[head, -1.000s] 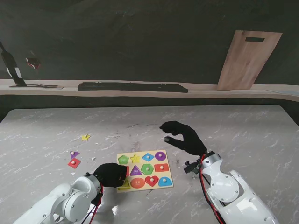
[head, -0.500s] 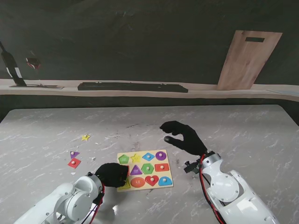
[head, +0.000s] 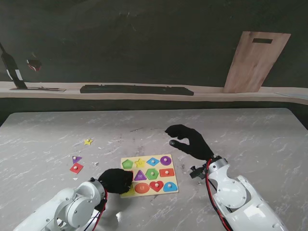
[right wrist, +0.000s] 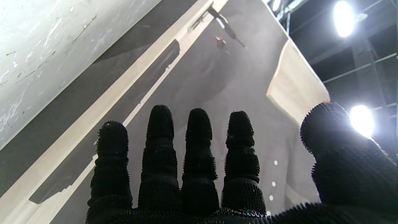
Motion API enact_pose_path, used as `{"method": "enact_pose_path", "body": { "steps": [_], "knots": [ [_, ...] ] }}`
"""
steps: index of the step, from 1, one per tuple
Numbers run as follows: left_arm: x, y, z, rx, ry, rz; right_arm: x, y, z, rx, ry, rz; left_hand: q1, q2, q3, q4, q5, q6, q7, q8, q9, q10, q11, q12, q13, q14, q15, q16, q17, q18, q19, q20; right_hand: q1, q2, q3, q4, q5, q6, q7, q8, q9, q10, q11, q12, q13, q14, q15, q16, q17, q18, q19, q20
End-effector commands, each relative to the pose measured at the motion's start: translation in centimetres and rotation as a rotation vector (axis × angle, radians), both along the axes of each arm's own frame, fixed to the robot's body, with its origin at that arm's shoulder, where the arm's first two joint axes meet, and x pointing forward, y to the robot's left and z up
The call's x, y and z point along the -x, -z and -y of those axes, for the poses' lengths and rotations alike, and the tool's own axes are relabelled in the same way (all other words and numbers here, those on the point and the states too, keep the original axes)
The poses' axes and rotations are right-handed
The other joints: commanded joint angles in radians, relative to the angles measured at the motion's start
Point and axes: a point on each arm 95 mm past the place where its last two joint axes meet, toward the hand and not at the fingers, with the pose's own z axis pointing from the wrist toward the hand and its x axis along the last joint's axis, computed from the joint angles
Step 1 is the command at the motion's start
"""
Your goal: Fit puzzle pieces into a puzzle board
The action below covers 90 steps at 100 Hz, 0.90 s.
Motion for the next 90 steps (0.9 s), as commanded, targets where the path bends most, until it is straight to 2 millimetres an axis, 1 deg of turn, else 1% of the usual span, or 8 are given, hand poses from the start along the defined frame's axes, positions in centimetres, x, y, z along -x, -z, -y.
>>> {"method": "enact_pose_path", "body": {
  "steps": [1, 29, 41, 61, 67, 74, 82, 90],
  "knots": [
    [0.38, 0.51, -0.06, -0.008, 0.011, -0.012, 0.21, 0.14, -0.26, -0.007, 0.000, -0.004, 0.042, 0.002, 0.035, -0.034, -0.022, -0.055, 0.023, 0.002, -0.007, -0.010, -0.046, -0.001, -0.028, -0.002, -0.003, -0.011, -0.013, -0.019, 0.005, -0.006, -0.001, 0.018, -0.024, 0.048, 0.016, -0.033, -0.027, 0.010, 0.035, 0.008, -0.020, 0.008, 0.014, 0.001, 0.000, 0.007, -0.008, 0.005, 0.003, 0.017],
    [0.17, 0.84, 0.07, -0.003, 0.004, -0.003, 0.22, 0.12, -0.21, -0.008, 0.003, -0.002, 0.051, 0.015, 0.024, -0.039, -0.030, -0.063, 0.021, 0.001, -0.013, -0.015, -0.068, -0.003, -0.035, -0.001, -0.014, -0.007, -0.021, -0.023, -0.003, -0.007, -0.001, 0.020, -0.026, 0.048, 0.020, -0.030, -0.026, 0.011, 0.036, 0.007, -0.020, 0.008, 0.014, 0.002, 0.000, 0.007, -0.007, 0.006, 0.004, 0.017],
    [0.09, 1.02, 0.07, -0.017, 0.010, -0.001, 0.24, 0.11, -0.18, -0.008, 0.003, -0.002, 0.052, 0.019, 0.010, -0.039, -0.035, -0.088, 0.024, 0.004, -0.019, -0.023, -0.063, 0.012, -0.039, -0.011, -0.012, -0.006, -0.026, -0.028, -0.006, -0.007, 0.000, 0.020, -0.027, 0.048, 0.020, -0.030, -0.026, 0.010, 0.036, 0.008, -0.020, 0.008, 0.015, 0.002, 0.000, 0.007, -0.007, 0.005, 0.004, 0.017],
    [0.35, 0.89, -0.17, -0.070, 0.048, 0.003, 0.27, 0.11, -0.14, -0.009, 0.003, 0.000, -0.005, -0.056, -0.002, -0.040, -0.079, -0.096, 0.035, 0.027, -0.058, -0.032, -0.020, 0.073, -0.055, -0.027, -0.007, 0.000, -0.039, -0.044, -0.012, -0.005, 0.000, 0.022, -0.029, 0.048, 0.021, -0.031, -0.027, 0.010, 0.039, 0.008, -0.020, 0.009, 0.016, 0.003, 0.000, 0.007, -0.007, 0.006, 0.004, 0.017],
    [0.43, 0.88, -0.26, -0.076, 0.053, 0.005, 0.27, 0.10, -0.14, -0.010, 0.004, 0.000, -0.049, -0.076, 0.002, -0.043, -0.098, -0.082, -0.007, 0.032, -0.109, -0.029, 0.044, 0.041, -0.066, -0.029, -0.012, 0.006, -0.048, -0.047, -0.018, 0.000, 0.000, 0.022, -0.029, 0.048, 0.020, -0.032, -0.028, 0.010, 0.041, 0.008, -0.019, 0.009, 0.017, 0.002, 0.001, 0.007, -0.006, 0.007, 0.004, 0.017],
    [0.49, 0.86, -0.35, -0.078, 0.054, 0.012, 0.28, 0.11, -0.13, -0.011, 0.004, 0.000, -0.119, -0.059, 0.011, -0.043, -0.104, -0.069, -0.063, 0.043, -0.148, -0.030, 0.093, -0.001, -0.072, -0.031, -0.013, 0.010, -0.053, -0.050, -0.022, 0.005, 0.000, 0.022, -0.030, 0.049, 0.019, -0.033, -0.028, 0.010, 0.041, 0.008, -0.019, 0.009, 0.017, 0.002, 0.000, 0.007, -0.006, 0.007, 0.005, 0.017],
    [0.49, 0.83, -0.35, -0.064, 0.046, 0.022, 0.28, 0.12, -0.14, -0.010, 0.003, -0.001, -0.164, -0.040, 0.016, -0.041, -0.105, -0.056, -0.094, 0.047, -0.167, -0.028, 0.110, -0.035, -0.075, -0.027, -0.013, 0.013, -0.056, -0.048, -0.024, 0.008, 0.001, 0.023, -0.030, 0.049, 0.019, -0.032, -0.028, 0.011, 0.043, 0.007, -0.018, 0.009, 0.018, 0.002, 0.001, 0.007, -0.006, 0.007, 0.005, 0.017],
    [0.47, 0.81, -0.31, -0.053, 0.042, 0.029, 0.28, 0.13, -0.14, -0.011, 0.003, -0.002, -0.187, -0.018, 0.004, -0.039, -0.107, -0.052, -0.118, 0.063, -0.185, -0.027, 0.139, -0.134, -0.076, -0.027, -0.013, 0.014, -0.059, -0.049, -0.027, 0.013, 0.002, 0.023, -0.031, 0.049, 0.022, -0.032, -0.026, 0.011, 0.044, 0.007, -0.018, 0.009, 0.019, 0.002, 0.002, 0.008, -0.005, 0.006, 0.005, 0.017]
  ]
}}
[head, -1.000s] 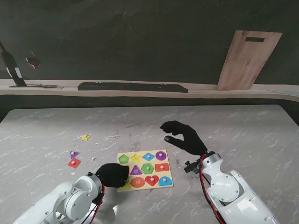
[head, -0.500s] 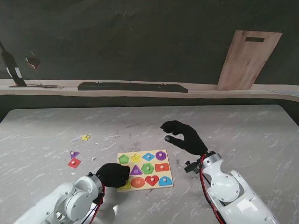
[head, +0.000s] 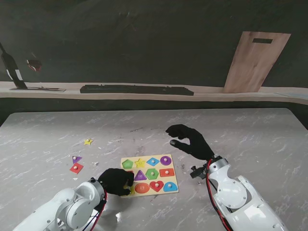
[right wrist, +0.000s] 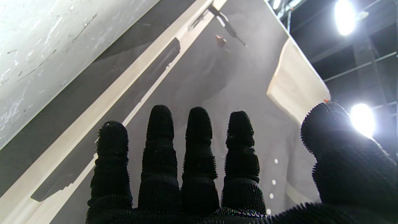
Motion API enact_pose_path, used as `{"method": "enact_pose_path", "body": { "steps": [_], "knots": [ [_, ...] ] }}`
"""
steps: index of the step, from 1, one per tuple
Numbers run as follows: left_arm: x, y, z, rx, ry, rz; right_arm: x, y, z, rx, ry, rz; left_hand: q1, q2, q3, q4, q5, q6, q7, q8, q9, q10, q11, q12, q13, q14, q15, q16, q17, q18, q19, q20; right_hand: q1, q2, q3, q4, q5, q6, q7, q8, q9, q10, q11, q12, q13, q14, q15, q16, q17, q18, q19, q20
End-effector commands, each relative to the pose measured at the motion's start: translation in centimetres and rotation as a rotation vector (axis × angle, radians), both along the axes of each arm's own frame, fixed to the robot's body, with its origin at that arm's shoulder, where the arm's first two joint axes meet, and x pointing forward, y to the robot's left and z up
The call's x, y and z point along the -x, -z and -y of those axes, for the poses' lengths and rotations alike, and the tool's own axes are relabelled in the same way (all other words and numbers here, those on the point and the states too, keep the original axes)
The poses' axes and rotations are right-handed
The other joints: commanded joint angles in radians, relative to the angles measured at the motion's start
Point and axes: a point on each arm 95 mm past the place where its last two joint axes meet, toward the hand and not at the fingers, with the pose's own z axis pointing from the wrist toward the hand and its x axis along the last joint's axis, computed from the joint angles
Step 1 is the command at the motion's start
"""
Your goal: Fit puzzle pieces into a puzzle board
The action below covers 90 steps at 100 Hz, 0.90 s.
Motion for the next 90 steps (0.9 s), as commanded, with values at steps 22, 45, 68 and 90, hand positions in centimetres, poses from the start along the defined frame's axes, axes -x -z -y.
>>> {"method": "enact_pose_path", "body": {
  "steps": [22, 45, 68, 90],
  "knots": [
    [0.2, 0.9, 0.1, 0.053, -0.034, -0.010, 0.2, 0.1, -0.3, -0.010, -0.002, -0.004, -0.097, 0.108, -0.043, -0.004, -0.031, 0.046, -0.157, -0.022, -0.032, 0.020, 0.011, -0.083, -0.014, -0.010, 0.002, 0.016, -0.002, -0.044, -0.003, 0.018, 0.003, 0.026, -0.020, 0.020, 0.024, -0.030, -0.027, 0.011, 0.028, 0.008, -0.008, 0.005, 0.021, 0.003, 0.002, 0.008, -0.004, 0.006, 0.006, 0.017],
    [0.0, 0.7, 0.3, 0.127, -0.077, 0.008, 0.2, 0.1, -0.3, -0.013, 0.002, -0.007, -0.114, 0.156, -0.101, 0.009, -0.026, 0.057, -0.246, -0.054, -0.034, 0.030, 0.005, -0.090, -0.019, 0.004, 0.006, 0.016, -0.010, -0.033, -0.010, 0.026, 0.005, 0.029, -0.022, 0.020, 0.027, -0.029, -0.026, 0.011, 0.030, 0.009, -0.006, 0.005, 0.022, 0.003, 0.003, 0.008, -0.003, 0.008, 0.007, 0.016],
    [-0.4, -0.1, 0.1, 0.209, -0.112, 0.029, 0.2, 0.2, -0.3, -0.013, 0.002, -0.010, -0.117, 0.167, -0.122, 0.008, -0.010, 0.057, -0.255, -0.062, -0.018, 0.031, 0.023, -0.079, -0.008, 0.007, 0.018, 0.019, 0.000, -0.029, -0.005, 0.030, 0.006, 0.030, -0.023, 0.021, 0.027, -0.028, -0.026, 0.011, 0.029, 0.008, -0.006, 0.005, 0.022, 0.003, 0.004, 0.008, -0.003, 0.007, 0.008, 0.016],
    [-0.4, -1.9, -1.4, 0.230, -0.115, 0.088, 0.1, 0.3, -0.5, -0.006, -0.007, -0.015, -0.112, 0.180, -0.145, 0.008, -0.002, 0.055, -0.257, -0.066, -0.017, 0.034, 0.017, -0.079, -0.010, 0.011, 0.016, 0.018, -0.006, -0.024, -0.008, 0.031, 0.006, 0.031, -0.024, 0.021, 0.028, -0.027, -0.025, 0.011, 0.030, 0.008, -0.006, 0.005, 0.022, 0.005, 0.007, 0.010, -0.003, 0.007, 0.009, 0.015]
  ]
}}
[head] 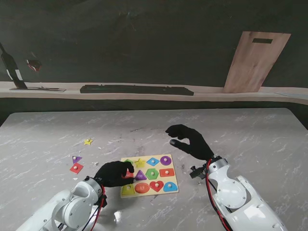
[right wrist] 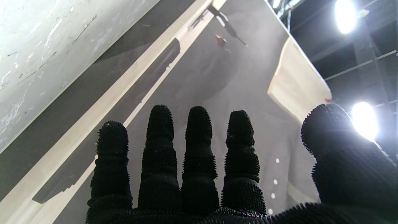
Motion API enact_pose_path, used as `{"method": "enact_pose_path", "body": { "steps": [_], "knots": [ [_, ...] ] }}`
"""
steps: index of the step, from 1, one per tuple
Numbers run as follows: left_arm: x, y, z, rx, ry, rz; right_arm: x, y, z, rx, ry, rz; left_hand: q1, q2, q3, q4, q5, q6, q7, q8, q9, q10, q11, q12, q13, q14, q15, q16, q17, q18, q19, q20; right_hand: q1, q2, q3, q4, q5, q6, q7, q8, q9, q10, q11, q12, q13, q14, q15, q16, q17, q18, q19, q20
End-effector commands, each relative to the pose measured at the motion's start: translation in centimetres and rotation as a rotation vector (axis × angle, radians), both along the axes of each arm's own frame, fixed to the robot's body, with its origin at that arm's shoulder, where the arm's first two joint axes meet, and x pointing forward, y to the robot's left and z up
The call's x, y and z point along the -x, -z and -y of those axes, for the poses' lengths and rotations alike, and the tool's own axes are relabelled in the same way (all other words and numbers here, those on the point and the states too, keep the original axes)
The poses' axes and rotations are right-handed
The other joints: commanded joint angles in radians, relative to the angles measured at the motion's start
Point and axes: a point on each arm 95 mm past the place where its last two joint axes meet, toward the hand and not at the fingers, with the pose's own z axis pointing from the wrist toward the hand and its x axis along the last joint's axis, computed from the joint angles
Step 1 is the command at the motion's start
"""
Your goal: Fit puzzle pieces into a puzzle board
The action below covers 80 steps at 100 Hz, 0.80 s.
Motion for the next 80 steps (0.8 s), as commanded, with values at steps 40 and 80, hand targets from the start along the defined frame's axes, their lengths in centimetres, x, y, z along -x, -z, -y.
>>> {"method": "enact_pose_path", "body": {
  "steps": [40, 80],
  "knots": [
    [4.2, -3.4, -5.9, -0.196, -0.005, 0.116, 0.0, 0.5, -0.9, 0.029, -0.016, -0.010, 0.033, 0.044, -0.099, 0.017, 0.033, -0.009, -0.012, -0.015, -0.005, 0.007, -0.037, -0.017, -0.016, 0.009, -0.019, 0.000, -0.019, -0.031, -0.014, 0.024, 0.006, 0.020, -0.013, 0.021, 0.019, -0.028, -0.025, 0.011, 0.019, 0.009, -0.005, 0.006, 0.021, 0.005, 0.008, 0.010, -0.003, 0.007, 0.010, 0.013],
    [8.9, -2.6, -9.8, -0.338, -0.070, 0.117, -0.1, 0.8, -1.7, 0.076, -0.024, -0.027, 0.129, -0.007, -0.082, -0.010, 0.025, -0.040, -0.025, -0.030, -0.048, -0.011, -0.155, -0.119, -0.026, -0.019, -0.067, -0.009, -0.043, -0.058, -0.030, 0.014, 0.006, 0.022, -0.014, 0.021, 0.015, -0.029, -0.025, 0.011, 0.017, 0.009, -0.005, 0.005, 0.019, 0.006, 0.009, 0.010, -0.005, 0.007, 0.010, 0.012]
  ]
}}
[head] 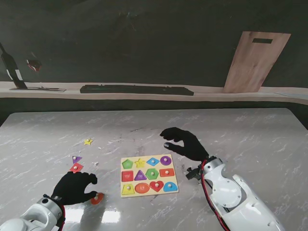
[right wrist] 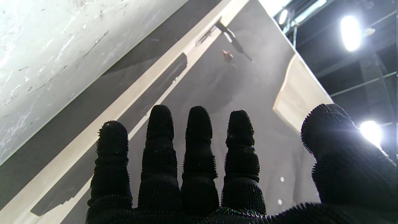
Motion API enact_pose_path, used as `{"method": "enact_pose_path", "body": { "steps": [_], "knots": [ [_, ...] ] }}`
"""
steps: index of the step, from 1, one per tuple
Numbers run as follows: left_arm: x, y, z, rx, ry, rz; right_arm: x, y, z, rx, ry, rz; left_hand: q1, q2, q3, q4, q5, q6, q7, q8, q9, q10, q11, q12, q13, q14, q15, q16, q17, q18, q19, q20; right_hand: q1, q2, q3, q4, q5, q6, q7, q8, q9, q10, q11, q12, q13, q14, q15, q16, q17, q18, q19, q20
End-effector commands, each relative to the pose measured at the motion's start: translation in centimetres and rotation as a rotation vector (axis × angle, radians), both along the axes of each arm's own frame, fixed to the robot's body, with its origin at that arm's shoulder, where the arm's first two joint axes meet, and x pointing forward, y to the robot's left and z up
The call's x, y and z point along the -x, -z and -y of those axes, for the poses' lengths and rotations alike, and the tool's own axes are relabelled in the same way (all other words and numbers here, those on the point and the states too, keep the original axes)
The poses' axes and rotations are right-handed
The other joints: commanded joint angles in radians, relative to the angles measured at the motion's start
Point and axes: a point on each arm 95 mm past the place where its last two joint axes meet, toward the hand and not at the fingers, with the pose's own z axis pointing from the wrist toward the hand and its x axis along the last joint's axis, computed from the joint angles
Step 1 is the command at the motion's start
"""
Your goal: Fit puzzle pieces into a puzzle board
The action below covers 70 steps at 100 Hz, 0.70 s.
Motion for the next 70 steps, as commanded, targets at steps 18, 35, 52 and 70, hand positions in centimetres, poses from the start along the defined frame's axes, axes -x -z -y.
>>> {"method": "enact_pose_path", "body": {
  "steps": [18, 35, 52, 70],
  "knots": [
    [2.8, 0.7, -1.7, -0.097, -0.037, 0.003, 0.0, 0.3, -0.4, 0.017, -0.004, -0.013, 0.067, -0.045, 0.038, -0.012, 0.008, -0.033, -0.017, -0.027, -0.054, -0.020, -0.065, -0.065, -0.013, -0.038, -0.028, -0.008, -0.016, -0.068, -0.006, 0.006, 0.005, 0.022, -0.014, 0.021, 0.017, -0.029, -0.024, 0.011, 0.016, 0.010, -0.004, 0.005, 0.018, 0.007, 0.009, 0.010, -0.005, 0.007, 0.010, 0.012],
    [4.0, 0.8, -2.7, -0.200, -0.045, 0.018, 0.0, 0.4, -0.5, 0.020, -0.004, -0.022, 0.084, -0.054, 0.065, -0.014, -0.001, -0.045, -0.018, -0.030, -0.063, -0.034, -0.078, -0.088, -0.011, -0.057, -0.038, -0.011, -0.018, -0.082, -0.010, 0.000, 0.006, 0.022, -0.014, 0.021, 0.015, -0.028, -0.025, 0.011, 0.016, 0.011, -0.004, 0.005, 0.018, 0.009, 0.011, 0.011, -0.006, 0.006, 0.011, 0.012],
    [4.9, 0.9, -3.6, -0.232, -0.098, 0.056, 0.0, 0.4, -0.5, 0.023, -0.003, -0.023, 0.099, -0.050, 0.080, -0.019, -0.009, -0.045, -0.022, -0.037, -0.071, -0.032, -0.089, -0.105, -0.010, -0.059, -0.043, -0.011, -0.019, -0.082, -0.011, -0.006, 0.005, 0.022, -0.013, 0.021, 0.017, -0.028, -0.024, 0.011, 0.017, 0.011, -0.003, 0.005, 0.017, 0.008, 0.014, 0.012, -0.005, 0.007, 0.011, 0.012],
    [5.4, 1.4, -4.5, -0.267, -0.154, 0.081, 0.0, 0.4, -0.5, 0.025, -0.004, -0.027, 0.080, -0.032, 0.070, -0.018, -0.003, -0.027, -0.040, -0.051, -0.069, -0.022, -0.092, -0.119, -0.005, -0.050, -0.038, -0.006, -0.018, -0.074, -0.007, -0.006, 0.005, 0.022, -0.013, 0.021, 0.018, -0.030, -0.023, 0.011, 0.017, 0.011, -0.002, 0.005, 0.017, 0.007, 0.016, 0.013, -0.005, 0.007, 0.012, 0.012]
  ]
}}
